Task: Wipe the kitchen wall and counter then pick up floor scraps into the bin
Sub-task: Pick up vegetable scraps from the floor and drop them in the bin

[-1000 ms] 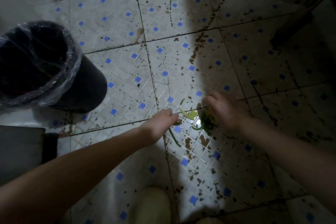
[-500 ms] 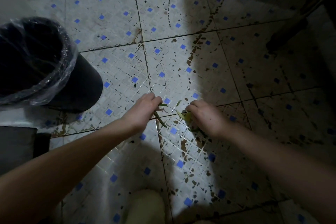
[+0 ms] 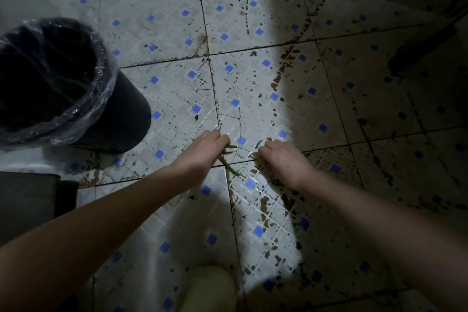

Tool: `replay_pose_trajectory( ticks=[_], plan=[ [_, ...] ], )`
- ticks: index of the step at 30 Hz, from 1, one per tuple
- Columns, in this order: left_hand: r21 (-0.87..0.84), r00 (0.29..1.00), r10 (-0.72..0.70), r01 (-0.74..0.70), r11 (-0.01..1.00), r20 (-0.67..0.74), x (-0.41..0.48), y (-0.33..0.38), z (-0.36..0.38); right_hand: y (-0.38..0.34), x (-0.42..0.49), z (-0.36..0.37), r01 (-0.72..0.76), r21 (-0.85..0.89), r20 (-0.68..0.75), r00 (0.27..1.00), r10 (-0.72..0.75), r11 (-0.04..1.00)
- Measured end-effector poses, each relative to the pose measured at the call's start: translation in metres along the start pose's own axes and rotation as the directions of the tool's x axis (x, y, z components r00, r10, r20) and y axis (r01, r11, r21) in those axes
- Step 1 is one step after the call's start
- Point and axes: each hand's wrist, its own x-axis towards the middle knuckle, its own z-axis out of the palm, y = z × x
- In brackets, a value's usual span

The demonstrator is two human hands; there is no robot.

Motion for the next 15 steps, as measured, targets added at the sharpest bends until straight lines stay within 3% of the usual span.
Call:
replay_pose_trajectory(
  ticks=[2,15],
  plan=[
    [-0.001,1.000,0.001,-0.001,1.000,0.009,-0.002,-0.002,-0.002,0.001,0.005,-0.003,-0.043,0.039,-0.049,0.998,0.045,0.998],
    [-0.098,1.000,0.020,-0.018,0.995,0.016,-0.014,-0.015,-0.001,-0.001,0.022,-0.002,-0.070,-0.029,0.012,0.997,0.070,0.997]
  ],
)
